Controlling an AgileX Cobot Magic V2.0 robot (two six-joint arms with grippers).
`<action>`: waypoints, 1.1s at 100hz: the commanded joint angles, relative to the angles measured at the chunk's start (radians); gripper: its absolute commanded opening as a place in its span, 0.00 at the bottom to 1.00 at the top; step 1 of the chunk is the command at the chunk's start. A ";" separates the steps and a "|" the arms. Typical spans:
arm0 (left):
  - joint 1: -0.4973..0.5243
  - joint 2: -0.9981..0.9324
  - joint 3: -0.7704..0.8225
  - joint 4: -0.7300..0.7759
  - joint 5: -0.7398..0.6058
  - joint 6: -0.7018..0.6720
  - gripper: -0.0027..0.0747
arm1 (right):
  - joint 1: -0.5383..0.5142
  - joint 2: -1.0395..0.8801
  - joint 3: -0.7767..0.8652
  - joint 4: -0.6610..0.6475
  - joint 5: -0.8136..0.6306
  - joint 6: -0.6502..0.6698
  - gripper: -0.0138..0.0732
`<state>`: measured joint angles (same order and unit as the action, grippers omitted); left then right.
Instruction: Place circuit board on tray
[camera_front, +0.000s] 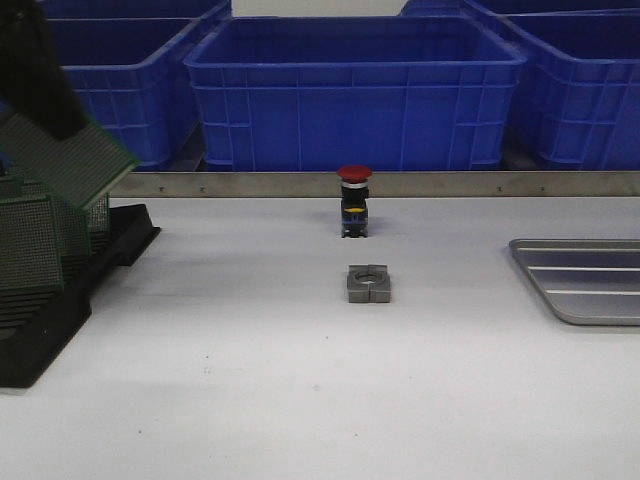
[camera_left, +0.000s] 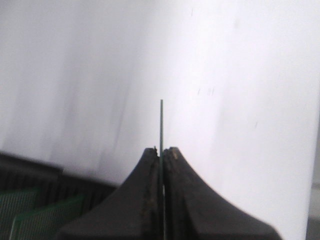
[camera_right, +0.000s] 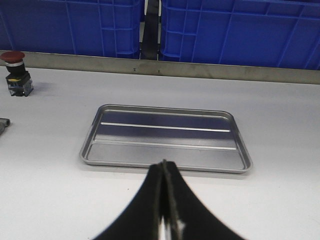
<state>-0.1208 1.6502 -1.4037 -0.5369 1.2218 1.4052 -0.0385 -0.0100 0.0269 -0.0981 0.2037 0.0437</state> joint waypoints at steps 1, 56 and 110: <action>-0.024 -0.047 -0.028 -0.224 0.054 -0.010 0.01 | -0.001 -0.023 -0.012 -0.006 -0.079 0.000 0.03; -0.215 -0.030 -0.028 -0.541 0.052 -0.009 0.01 | -0.001 -0.023 -0.012 -0.006 -0.079 0.000 0.03; -0.218 -0.030 -0.028 -0.541 0.052 -0.009 0.01 | -0.002 -0.023 -0.012 -0.006 -0.119 0.000 0.03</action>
<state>-0.3288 1.6562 -1.4037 -0.9989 1.2168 1.4037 -0.0385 -0.0100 0.0269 -0.0981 0.1864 0.0437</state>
